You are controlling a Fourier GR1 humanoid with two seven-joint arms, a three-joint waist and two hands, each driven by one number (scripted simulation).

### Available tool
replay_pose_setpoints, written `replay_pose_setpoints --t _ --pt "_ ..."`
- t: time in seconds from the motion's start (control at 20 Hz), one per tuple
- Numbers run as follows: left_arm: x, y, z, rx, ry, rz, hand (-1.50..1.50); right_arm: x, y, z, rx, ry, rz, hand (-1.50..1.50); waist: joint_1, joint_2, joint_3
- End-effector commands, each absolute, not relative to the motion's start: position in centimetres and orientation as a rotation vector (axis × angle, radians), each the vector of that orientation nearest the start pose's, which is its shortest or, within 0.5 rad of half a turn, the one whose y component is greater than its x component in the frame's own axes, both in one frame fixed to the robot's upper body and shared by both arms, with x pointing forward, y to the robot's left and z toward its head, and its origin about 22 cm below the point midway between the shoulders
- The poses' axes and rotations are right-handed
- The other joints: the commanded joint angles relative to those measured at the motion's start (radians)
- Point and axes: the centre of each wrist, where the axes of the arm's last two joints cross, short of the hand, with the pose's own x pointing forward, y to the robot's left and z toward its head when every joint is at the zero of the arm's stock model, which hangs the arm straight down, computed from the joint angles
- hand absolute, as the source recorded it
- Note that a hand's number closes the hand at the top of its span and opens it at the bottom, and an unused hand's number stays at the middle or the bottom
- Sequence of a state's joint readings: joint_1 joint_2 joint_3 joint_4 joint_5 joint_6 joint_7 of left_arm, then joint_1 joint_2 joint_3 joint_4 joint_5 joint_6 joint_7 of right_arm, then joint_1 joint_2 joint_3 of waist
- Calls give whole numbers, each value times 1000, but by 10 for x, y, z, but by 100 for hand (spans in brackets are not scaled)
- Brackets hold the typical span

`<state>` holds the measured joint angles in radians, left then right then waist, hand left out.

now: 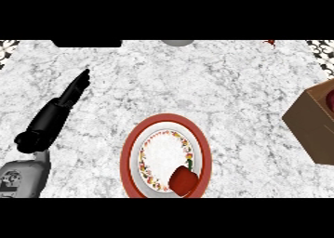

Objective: Pick the pear from the plate and place it in the cardboard box

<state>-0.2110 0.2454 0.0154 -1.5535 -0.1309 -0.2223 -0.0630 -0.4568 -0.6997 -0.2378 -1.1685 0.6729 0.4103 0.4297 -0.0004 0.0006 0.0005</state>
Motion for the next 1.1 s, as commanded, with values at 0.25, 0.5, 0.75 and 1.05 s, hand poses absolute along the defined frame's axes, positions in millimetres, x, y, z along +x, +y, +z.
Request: replay_pose_setpoints --t 0.25,0.5,0.75,1.05 --pt "289 259 67 89 -1744 -525 0 319 -444 176 -884 -1093 678 -150 -1 -3 0" --pt "287 274 63 102 -1735 -499 0 321 -450 181 -747 -1520 137 -150 -13 -10 4" --pt "285 277 57 110 -1735 -521 0 300 -487 160 -625 -1571 -268 -150 -16 -1 2" --pt "288 286 62 115 -1742 -530 0 285 -511 145 -701 -1590 -400 -150 3 1 0"
